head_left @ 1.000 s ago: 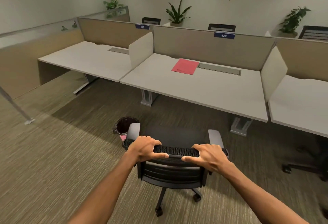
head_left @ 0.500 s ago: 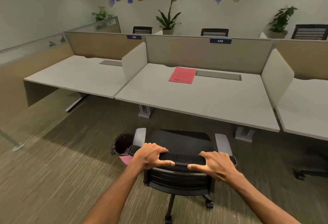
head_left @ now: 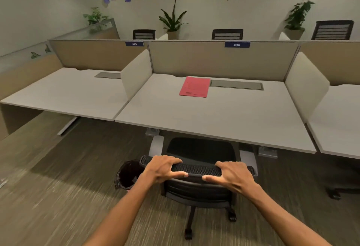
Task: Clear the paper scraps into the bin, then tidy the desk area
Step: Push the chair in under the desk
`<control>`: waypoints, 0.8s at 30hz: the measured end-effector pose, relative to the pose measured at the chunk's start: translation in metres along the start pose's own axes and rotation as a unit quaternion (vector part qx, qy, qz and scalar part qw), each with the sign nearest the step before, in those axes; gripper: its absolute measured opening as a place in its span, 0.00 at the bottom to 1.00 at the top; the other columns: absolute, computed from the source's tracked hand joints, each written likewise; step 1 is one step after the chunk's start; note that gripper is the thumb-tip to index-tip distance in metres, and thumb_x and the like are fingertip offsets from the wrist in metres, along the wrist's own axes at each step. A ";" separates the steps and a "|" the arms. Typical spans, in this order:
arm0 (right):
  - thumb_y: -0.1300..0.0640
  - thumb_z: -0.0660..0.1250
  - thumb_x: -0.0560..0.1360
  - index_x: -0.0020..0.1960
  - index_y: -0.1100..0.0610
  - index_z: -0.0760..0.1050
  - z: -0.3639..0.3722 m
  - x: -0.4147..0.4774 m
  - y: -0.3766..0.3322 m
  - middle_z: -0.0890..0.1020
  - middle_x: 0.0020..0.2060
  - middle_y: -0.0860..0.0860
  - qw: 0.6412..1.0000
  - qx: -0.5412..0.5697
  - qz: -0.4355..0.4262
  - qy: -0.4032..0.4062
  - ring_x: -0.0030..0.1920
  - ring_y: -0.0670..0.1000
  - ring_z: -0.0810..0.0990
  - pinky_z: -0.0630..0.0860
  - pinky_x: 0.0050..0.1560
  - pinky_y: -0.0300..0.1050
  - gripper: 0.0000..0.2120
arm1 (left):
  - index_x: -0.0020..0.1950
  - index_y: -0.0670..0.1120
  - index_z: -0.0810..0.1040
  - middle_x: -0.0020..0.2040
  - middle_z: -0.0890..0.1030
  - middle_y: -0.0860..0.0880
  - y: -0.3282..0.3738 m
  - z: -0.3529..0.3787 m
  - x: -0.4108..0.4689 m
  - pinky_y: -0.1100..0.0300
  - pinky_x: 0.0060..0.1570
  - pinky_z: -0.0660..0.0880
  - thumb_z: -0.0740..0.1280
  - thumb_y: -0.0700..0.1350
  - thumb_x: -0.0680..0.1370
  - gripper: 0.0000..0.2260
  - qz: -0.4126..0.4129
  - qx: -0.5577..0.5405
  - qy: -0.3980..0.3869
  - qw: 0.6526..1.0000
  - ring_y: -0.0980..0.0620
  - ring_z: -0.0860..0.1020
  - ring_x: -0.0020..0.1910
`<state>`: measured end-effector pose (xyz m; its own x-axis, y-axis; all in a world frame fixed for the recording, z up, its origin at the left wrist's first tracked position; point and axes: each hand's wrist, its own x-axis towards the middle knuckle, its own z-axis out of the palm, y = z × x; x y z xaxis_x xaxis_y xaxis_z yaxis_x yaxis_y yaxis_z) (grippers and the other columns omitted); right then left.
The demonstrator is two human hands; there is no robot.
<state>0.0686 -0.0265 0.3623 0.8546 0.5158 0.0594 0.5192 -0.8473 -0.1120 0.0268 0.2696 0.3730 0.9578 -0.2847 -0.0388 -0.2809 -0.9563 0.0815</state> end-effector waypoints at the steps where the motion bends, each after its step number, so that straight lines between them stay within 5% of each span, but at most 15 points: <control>1: 0.14 0.43 0.64 0.39 0.49 0.74 0.000 0.008 0.002 0.76 0.28 0.46 1.000 0.004 0.004 -0.003 0.29 0.46 0.74 0.74 0.36 0.45 0.41 | 0.70 0.54 0.74 0.64 0.81 0.54 -0.004 -0.001 0.007 0.58 0.48 0.70 0.52 0.78 0.73 0.38 0.000 -0.005 0.001 1.000 0.53 0.80 0.59; 7: 0.14 0.43 0.63 0.36 0.49 0.71 -0.002 0.057 0.007 0.75 0.27 0.46 1.000 0.016 0.017 0.001 0.29 0.47 0.74 0.75 0.39 0.47 0.40 | 0.57 0.54 0.79 0.50 0.83 0.55 -0.037 -0.005 0.047 0.67 0.36 0.62 0.52 0.78 0.72 0.33 -0.003 -0.043 0.030 0.999 0.56 0.79 0.45; 16: 0.13 0.43 0.63 0.38 0.50 0.73 -0.001 0.109 0.006 0.76 0.28 0.48 0.999 0.008 0.038 -0.011 0.30 0.50 0.75 0.75 0.41 0.49 0.42 | 0.51 0.55 0.79 0.42 0.80 0.57 -0.078 -0.013 0.094 0.68 0.36 0.61 0.52 0.78 0.73 0.30 0.014 -0.065 0.037 0.997 0.58 0.75 0.39; 24: 0.15 0.47 0.65 0.34 0.52 0.72 -0.005 0.145 0.010 0.77 0.28 0.48 0.999 -0.001 0.052 -0.002 0.30 0.50 0.75 0.77 0.39 0.48 0.40 | 0.46 0.52 0.80 0.37 0.80 0.55 -0.099 -0.018 0.127 0.59 0.35 0.64 0.50 0.80 0.71 0.35 0.018 -0.070 0.055 0.996 0.55 0.76 0.36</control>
<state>0.1977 0.0388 0.3742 0.9037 0.4259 0.0438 0.4280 -0.8963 -0.1158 0.1776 0.3292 0.3775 0.9501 -0.3029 0.0746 -0.3119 -0.9246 0.2186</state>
